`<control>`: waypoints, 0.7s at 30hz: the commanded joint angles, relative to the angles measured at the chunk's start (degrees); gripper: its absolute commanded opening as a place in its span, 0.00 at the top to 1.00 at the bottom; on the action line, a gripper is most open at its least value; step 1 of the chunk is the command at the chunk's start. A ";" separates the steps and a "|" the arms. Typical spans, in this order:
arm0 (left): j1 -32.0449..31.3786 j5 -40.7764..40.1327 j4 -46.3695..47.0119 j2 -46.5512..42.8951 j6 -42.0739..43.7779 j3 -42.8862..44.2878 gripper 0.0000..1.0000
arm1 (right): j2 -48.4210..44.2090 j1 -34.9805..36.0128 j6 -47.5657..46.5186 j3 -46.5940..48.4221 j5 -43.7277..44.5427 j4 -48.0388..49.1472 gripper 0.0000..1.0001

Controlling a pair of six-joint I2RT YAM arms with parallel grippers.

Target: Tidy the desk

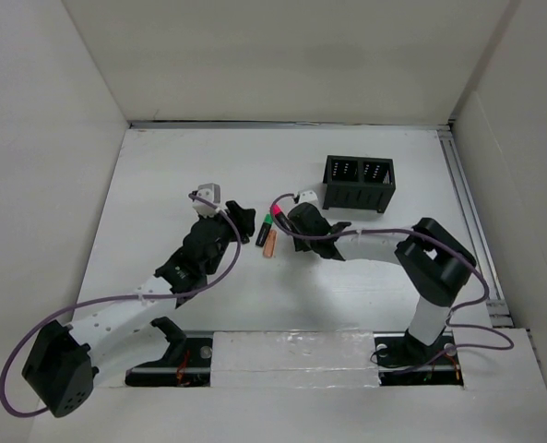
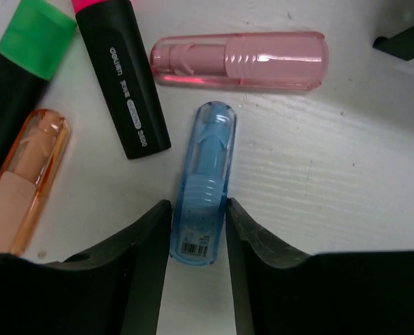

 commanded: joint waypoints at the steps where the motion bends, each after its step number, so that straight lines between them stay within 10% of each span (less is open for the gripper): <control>1: 0.23 0.16 3.49 -2.95 1.90 -1.26 0.53 | 2.04 -0.64 0.83 1.93 2.75 1.75 0.59; 6: 0.23 -0.54 4.37 -5.59 3.22 -2.41 0.53 | -4.16 1.28 1.36 1.05 4.69 -1.23 0.83; 14: 0.23 -0.63 7.10 -5.33 4.89 -3.81 0.54 | -21.76 -3.08 -3.21 3.68 3.03 -4.84 0.83; 21: 0.23 -0.54 9.11 -5.59 5.24 -5.92 0.54 | -13.80 -14.51 -7.52 14.48 -0.49 -3.87 0.84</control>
